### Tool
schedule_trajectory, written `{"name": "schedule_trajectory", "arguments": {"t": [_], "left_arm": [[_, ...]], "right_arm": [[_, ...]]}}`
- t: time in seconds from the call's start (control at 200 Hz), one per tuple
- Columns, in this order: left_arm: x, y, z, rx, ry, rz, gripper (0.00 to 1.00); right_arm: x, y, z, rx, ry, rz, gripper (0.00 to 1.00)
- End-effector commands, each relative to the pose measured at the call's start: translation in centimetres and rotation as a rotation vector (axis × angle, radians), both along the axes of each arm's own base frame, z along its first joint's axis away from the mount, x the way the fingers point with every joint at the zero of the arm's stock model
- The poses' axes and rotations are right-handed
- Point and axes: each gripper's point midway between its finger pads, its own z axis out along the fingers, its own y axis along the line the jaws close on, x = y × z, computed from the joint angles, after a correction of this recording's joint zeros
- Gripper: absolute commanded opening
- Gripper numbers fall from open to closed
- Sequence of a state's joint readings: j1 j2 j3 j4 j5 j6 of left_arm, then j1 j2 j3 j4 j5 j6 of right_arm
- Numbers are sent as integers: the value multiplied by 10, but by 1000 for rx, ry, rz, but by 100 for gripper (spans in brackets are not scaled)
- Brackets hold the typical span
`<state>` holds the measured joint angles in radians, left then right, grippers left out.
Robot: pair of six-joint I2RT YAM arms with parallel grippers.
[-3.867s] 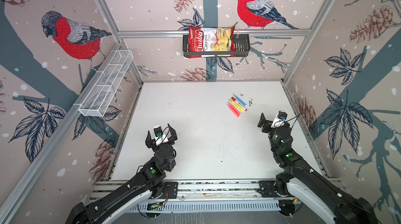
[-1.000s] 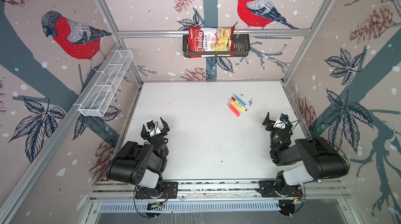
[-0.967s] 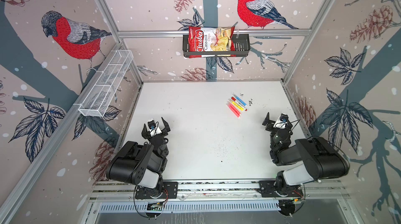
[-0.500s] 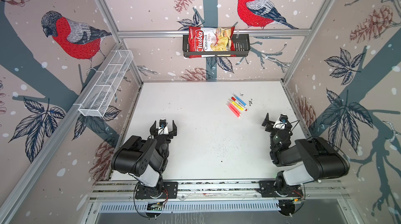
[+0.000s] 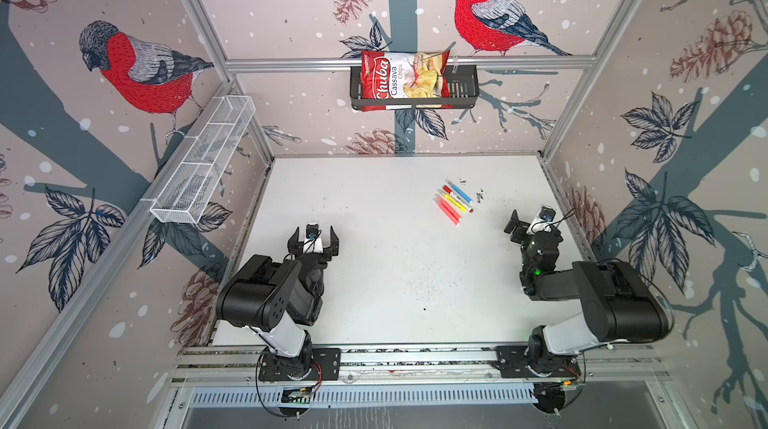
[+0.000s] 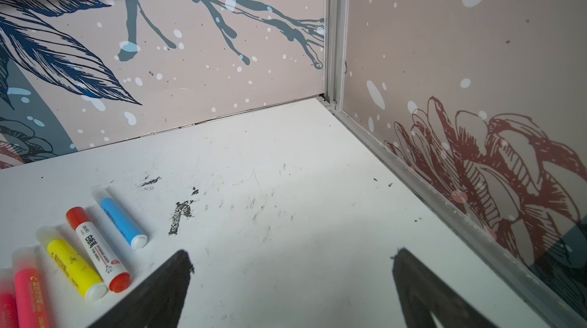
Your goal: Insert the pens into the pen caps
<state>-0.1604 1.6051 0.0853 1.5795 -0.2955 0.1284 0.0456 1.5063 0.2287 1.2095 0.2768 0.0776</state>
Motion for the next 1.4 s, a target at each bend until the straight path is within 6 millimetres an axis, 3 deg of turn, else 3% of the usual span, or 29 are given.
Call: {"name": "schedule_trajectory", "arguments": {"t": [0.0,0.095,1.396], "left_arm": [[18,13,7,-66,0,55,98],[32,28,0,-133,53,77,98],[30,29,1,-141,43,66,99]], "right_arm": [[1,3,2,13,-8,14,99],[-1,5,3,0,-15,11,99],[0,1,2,16,-10,2,100]]}}
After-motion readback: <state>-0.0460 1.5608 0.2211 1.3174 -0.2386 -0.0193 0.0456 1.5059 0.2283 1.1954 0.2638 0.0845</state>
